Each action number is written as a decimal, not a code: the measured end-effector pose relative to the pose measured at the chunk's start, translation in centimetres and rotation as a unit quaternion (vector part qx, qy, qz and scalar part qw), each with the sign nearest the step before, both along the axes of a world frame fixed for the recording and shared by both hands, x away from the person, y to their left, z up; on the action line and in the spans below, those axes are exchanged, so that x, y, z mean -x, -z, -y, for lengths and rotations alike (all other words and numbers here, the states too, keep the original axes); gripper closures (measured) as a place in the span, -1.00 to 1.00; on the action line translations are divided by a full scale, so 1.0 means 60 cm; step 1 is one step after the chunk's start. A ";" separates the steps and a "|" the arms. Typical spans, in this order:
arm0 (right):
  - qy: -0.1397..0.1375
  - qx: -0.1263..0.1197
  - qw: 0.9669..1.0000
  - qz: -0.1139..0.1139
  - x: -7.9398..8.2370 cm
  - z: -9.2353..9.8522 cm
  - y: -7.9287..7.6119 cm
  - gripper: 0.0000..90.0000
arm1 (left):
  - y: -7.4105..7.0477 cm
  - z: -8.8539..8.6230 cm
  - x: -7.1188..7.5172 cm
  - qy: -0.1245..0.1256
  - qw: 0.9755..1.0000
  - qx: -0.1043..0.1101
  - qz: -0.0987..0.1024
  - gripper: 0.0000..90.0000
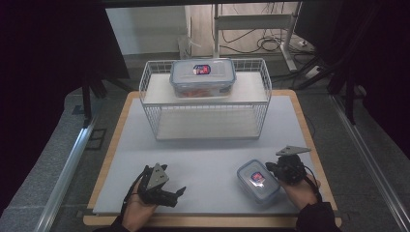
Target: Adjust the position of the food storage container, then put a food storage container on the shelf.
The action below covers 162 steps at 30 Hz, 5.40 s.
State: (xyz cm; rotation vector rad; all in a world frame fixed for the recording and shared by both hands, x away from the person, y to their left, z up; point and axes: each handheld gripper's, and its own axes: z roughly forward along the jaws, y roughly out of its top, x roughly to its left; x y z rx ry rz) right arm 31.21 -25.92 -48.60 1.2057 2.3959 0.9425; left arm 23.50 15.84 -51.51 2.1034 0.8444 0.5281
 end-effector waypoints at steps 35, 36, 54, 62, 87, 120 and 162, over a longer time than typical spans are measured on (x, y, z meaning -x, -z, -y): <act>0.011 0.014 0.999 -0.044 0.129 0.034 0.014 0.99 | 0.001 -0.002 -0.002 -0.004 1.000 0.003 -0.006 -0.92; 0.012 0.012 0.999 -0.044 0.123 0.033 0.014 0.99 | 0.002 -0.003 -0.003 -0.005 1.000 0.006 -0.009 -0.92; -0.016 -0.001 0.998 -0.054 -0.011 -0.031 0.026 0.99 | -0.002 -0.004 -0.024 -0.029 0.998 0.029 -0.054 -0.83; -0.049 0.000 0.997 -0.051 -0.038 -0.088 0.031 0.99 | -0.005 -0.005 -0.036 -0.046 0.998 0.022 -0.045 -0.72; -0.100 -0.011 0.995 0.013 -0.033 -0.130 0.005 0.59 | 0.003 -0.028 -0.031 -0.062 0.998 -0.001 -0.023 -0.75; -0.103 -0.028 0.994 0.025 -0.001 -0.089 0.032 -0.96 | 0.011 -0.043 -0.020 -0.047 0.998 0.045 -0.013 -0.98; -0.127 -0.069 0.989 -0.044 -0.073 -0.185 0.017 -0.67 | 0.000 0.055 -0.176 0.048 0.979 0.107 -0.165 -0.84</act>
